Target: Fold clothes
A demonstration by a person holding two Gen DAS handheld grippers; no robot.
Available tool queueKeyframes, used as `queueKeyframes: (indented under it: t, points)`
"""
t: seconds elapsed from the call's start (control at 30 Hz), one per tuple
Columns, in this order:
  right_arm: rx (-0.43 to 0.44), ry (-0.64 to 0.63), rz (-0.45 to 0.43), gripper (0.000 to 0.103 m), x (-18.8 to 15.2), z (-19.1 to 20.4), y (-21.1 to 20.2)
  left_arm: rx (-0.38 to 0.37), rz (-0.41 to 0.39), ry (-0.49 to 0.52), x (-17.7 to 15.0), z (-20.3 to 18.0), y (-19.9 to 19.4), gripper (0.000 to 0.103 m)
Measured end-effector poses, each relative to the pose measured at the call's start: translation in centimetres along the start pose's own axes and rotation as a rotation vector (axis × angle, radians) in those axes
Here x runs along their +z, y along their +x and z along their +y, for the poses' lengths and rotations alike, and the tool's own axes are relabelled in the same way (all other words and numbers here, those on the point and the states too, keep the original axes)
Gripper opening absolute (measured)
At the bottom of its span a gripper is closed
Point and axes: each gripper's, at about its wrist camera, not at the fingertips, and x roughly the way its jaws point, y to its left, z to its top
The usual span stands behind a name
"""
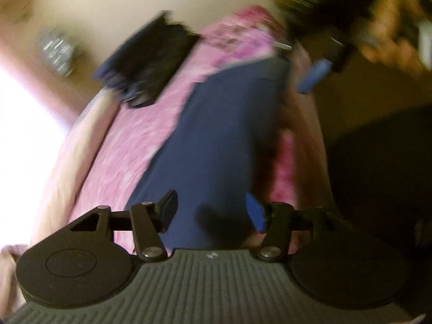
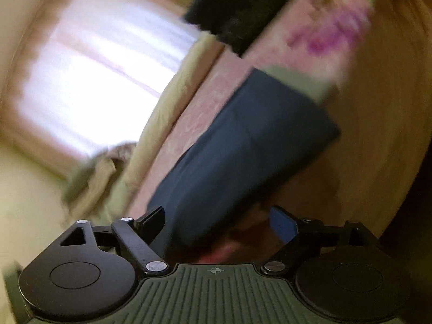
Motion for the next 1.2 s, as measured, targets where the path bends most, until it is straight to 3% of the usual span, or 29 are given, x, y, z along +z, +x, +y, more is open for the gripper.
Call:
queueKeyframes:
  t: [0.2,0.53,0.73,0.77,0.83,0.87,0.93,1.03,1.2]
  points:
    - [0.076,0.212,-0.025,0.087,1.4,-1.1,2.7,0.038,0.069,0.123,0.4,-1.7,2.9,0.053]
    - [0.135,0.413,-0.123,0.087,2.1,-3.3,4.7,0.025,0.093,0.064,0.3,-0.9,3.8,0.047]
    - [0.103,0.389,-0.149,0.086,1.7,-2.4,5.1,0.029,0.093,0.054,0.5,-0.8,3.8,0.046]
    - [0.097,0.387,-0.150,0.083,1.8,-2.4,5.3,0.030,0.093,0.052,0.5,-0.8,3.8,0.046]
    - [0.075,0.391,-0.145,0.063,2.0,-2.3,5.3,0.031,0.093,0.049,0.5,-0.8,3.8,0.046]
    - [0.065,0.393,-0.142,0.059,2.1,-2.3,5.4,0.032,0.093,0.047,0.5,-0.8,3.8,0.046]
    - [0.042,0.382,-0.130,0.038,2.1,-2.2,5.4,0.035,0.095,0.048,0.6,-0.9,3.9,0.046]
    - [0.024,0.347,-0.112,0.028,2.3,-2.1,5.2,0.046,0.102,0.059,0.4,-1.7,3.6,0.043]
    - [0.068,0.199,-0.115,0.022,4.1,0.1,3.8,0.048,0.075,0.028,1.6,-2.2,3.5,0.042]
